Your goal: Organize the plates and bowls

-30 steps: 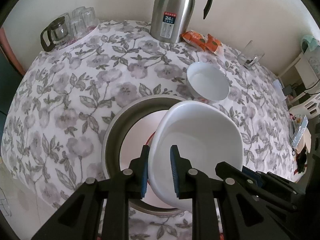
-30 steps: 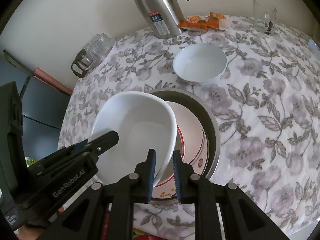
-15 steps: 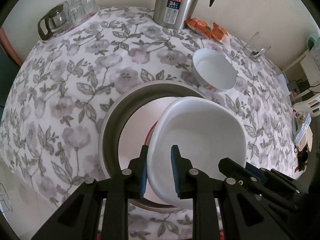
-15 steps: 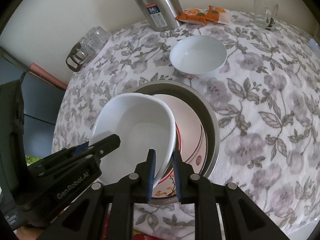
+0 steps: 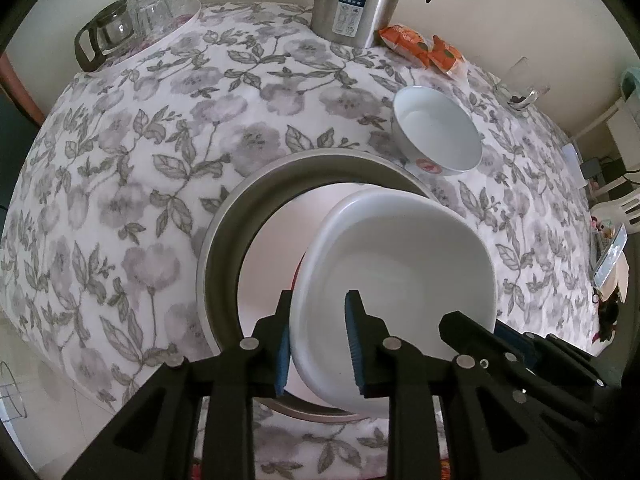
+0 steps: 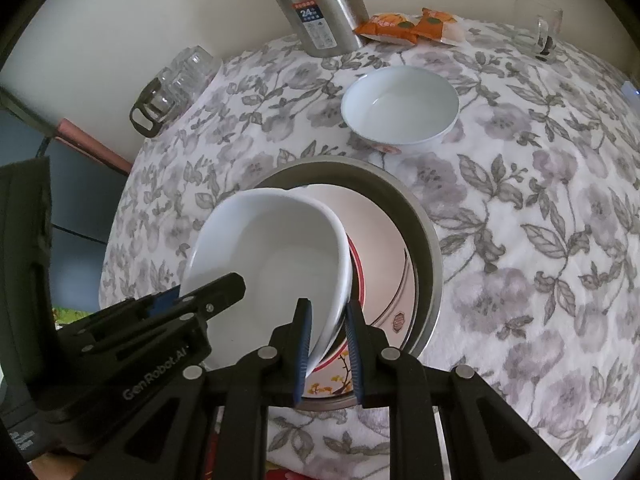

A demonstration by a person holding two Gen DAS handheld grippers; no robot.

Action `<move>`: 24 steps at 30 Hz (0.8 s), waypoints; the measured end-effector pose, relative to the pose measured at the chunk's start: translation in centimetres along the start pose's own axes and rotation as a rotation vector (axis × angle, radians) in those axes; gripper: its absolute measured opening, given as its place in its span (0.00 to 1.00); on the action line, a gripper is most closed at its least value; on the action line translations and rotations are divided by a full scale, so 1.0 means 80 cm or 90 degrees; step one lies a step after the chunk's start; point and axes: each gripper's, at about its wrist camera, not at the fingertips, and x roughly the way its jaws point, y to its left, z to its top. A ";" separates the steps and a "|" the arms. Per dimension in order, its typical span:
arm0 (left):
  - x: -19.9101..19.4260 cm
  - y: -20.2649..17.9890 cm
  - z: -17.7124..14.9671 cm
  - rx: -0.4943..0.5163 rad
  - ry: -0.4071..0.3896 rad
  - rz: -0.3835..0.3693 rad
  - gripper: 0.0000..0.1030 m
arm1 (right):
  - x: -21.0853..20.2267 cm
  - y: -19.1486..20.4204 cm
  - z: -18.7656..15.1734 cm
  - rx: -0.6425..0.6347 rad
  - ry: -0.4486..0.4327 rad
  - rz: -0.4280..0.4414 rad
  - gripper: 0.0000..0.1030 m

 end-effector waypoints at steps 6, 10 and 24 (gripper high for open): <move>-0.001 0.001 0.001 -0.003 0.001 -0.003 0.26 | 0.002 0.001 0.001 0.000 0.001 0.004 0.19; 0.000 -0.001 0.001 0.003 0.002 0.006 0.26 | 0.002 0.000 0.001 -0.001 0.002 0.006 0.19; 0.002 -0.005 -0.001 0.020 0.007 0.028 0.26 | 0.001 -0.002 0.001 0.001 0.002 0.013 0.19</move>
